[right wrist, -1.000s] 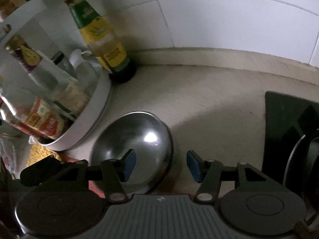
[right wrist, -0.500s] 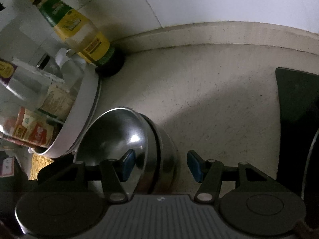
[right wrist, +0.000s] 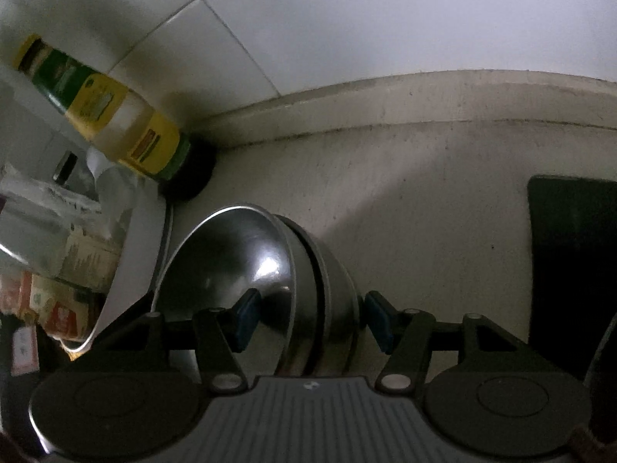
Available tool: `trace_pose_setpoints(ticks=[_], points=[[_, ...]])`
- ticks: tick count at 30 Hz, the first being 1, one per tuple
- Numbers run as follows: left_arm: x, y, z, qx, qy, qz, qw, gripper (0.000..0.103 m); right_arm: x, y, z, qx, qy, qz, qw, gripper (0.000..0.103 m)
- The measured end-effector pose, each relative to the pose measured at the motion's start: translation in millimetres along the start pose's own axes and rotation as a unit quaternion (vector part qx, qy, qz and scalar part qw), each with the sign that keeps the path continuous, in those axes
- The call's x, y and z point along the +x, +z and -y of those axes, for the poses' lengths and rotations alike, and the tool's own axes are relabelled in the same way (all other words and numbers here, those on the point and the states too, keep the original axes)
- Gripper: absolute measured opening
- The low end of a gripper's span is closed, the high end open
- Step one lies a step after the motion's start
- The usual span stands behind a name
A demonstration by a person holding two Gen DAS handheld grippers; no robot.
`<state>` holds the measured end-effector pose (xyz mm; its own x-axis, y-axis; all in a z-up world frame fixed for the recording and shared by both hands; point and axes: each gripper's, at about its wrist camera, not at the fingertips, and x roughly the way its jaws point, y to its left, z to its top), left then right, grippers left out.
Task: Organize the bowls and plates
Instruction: 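Reach the right gripper into the nested steel bowls and grasp their rim, then lift the nested steel bowls with the right gripper and carry them toward the plates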
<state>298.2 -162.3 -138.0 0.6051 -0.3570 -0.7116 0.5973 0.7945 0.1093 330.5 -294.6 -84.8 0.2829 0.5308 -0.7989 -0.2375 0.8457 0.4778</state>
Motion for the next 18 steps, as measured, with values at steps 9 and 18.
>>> trace_pose_setpoints(ticks=[9,18], points=[[12,-2,-12,-0.015,-0.02,0.014,0.9996,0.103,14,3,7,0.0,0.041,-0.002,0.999,0.068],[5,-8,-19,-0.03,-0.018,0.021,0.9992,0.103,16,-2,8,0.002,0.051,0.018,0.999,0.071]])
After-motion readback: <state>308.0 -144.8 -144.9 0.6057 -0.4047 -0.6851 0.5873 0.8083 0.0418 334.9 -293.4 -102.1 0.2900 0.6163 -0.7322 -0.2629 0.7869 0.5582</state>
